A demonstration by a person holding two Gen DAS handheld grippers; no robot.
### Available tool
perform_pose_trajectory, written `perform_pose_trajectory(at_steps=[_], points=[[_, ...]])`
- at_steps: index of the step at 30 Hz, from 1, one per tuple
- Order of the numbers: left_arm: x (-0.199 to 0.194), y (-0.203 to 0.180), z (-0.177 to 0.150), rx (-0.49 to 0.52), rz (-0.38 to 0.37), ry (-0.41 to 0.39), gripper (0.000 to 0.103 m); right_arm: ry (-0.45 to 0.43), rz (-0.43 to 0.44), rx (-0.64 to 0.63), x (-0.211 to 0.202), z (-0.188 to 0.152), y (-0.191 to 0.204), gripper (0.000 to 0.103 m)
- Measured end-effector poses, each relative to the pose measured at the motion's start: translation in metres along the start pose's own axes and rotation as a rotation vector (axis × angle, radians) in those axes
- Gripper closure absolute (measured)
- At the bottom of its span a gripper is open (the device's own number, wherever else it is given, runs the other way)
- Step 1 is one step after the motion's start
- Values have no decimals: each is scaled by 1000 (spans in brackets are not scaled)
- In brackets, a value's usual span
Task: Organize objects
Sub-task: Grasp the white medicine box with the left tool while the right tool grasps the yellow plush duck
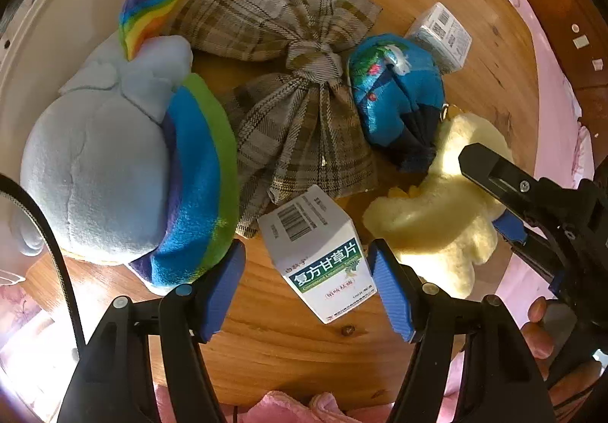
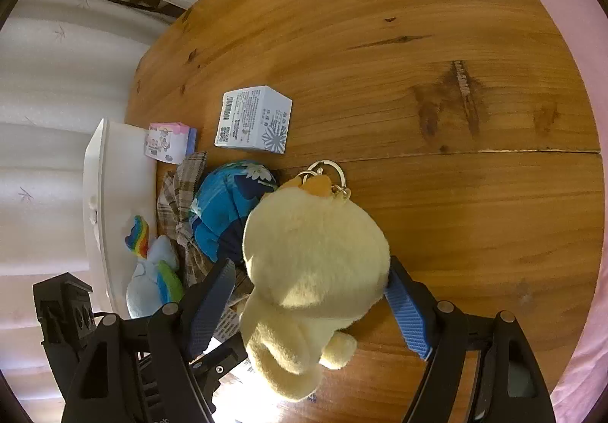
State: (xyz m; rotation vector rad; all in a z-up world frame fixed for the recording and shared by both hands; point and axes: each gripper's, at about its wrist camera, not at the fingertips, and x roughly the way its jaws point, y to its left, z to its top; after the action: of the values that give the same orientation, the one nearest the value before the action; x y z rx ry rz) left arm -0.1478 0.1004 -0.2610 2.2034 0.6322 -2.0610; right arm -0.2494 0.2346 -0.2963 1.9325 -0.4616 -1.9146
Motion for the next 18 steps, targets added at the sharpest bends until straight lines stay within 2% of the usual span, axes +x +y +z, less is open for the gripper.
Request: perform_pose_trajectory(at_steps=[5,18], points=[[-3,3,-2,-14,-10,0,34,21,-19,-2,6,2,-1,33],[-15,-5,-12,24,-7,-26,58,23,-30,-60,1,-5,4,42]])
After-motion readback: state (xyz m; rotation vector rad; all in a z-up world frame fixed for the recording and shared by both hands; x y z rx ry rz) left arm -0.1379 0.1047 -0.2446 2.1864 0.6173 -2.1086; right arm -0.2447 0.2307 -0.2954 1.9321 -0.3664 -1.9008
